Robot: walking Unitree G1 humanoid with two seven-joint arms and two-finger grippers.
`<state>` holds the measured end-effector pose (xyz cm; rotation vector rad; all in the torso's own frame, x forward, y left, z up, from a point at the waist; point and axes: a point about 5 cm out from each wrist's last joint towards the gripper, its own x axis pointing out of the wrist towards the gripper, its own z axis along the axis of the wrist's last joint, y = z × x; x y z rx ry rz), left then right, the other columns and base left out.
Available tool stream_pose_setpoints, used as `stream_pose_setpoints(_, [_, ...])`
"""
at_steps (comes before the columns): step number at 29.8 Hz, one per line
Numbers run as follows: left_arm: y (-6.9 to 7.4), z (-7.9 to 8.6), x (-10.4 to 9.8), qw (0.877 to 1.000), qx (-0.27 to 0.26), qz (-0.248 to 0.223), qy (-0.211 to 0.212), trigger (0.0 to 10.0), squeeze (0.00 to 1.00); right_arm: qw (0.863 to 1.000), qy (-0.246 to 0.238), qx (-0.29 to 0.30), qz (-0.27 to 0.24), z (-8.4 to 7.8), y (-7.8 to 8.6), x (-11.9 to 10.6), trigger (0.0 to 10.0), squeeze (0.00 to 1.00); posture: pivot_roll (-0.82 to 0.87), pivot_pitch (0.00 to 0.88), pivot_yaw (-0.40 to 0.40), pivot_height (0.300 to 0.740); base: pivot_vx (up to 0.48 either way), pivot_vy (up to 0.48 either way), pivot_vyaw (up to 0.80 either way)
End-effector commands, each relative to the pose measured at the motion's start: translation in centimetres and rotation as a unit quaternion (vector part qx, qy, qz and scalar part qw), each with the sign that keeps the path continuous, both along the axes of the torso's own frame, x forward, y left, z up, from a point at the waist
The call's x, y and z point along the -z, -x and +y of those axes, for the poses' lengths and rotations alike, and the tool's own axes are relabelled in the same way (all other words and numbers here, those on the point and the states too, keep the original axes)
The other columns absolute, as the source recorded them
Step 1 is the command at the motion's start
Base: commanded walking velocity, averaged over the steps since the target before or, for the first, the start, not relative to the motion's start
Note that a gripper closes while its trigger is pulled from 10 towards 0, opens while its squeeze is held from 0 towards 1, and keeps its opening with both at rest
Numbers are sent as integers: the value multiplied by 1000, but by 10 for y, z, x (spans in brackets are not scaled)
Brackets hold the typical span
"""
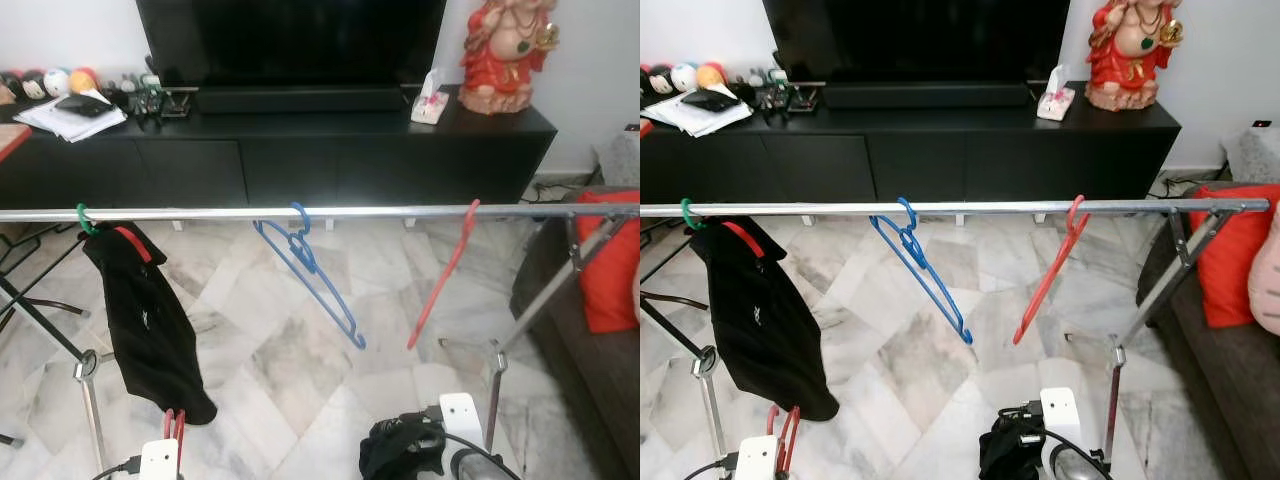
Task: Hang hanger
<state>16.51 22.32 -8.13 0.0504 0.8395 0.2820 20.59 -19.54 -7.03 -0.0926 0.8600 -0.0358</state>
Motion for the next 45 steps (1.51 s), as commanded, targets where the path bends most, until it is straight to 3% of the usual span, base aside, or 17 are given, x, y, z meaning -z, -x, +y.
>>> stream_pose_setpoints(1, [5, -1, 2, 1000, -2, 5, 0, 10000, 0, 1000, -3, 9, -24, -1, -11, -7, 10000, 0, -74, 12, 28, 740, -259, 0, 0])
stream_pose_setpoints(13, [6, -1, 3, 1000, -2, 6, 1, 10000, 0, 999, -4, 12, -34, -1, -16, -10, 10000, 0, -75, 2, 30, 740, -257, 0, 0])
stream_pose_setpoints(14, [7, -2, 3, 1000, 0, 6, 2, 10000, 0, 998, -11, 13, -57, 0, -29, -19, 10000, 0, -75, 0, 30, 740, -255, 0, 0])
stream_pose_setpoints(16, [8, -3, 4, 1000, 2, 7, 3, 10000, 0, 997, -14, 16, -69, 0, -35, -23, 10000, 0, -77, 0, 31, 740, -257, 0, 0])
stream_pose_setpoints(28, [7, -1, 3, 1000, 5, 3, 2, 10000, 0, 997, -15, 15, -69, 0, -34, -22, 10000, 0, -77, 0, 37, 740, -259, 0, 0])
stream_pose_setpoints(45, [-25, 5, -17, 997, 22, -75, -14, 10000, 0, 992, -21, -4, -121, 6, -60, -42, 10000, 0, -71, 0, 37, 740, -258, 0, 0])
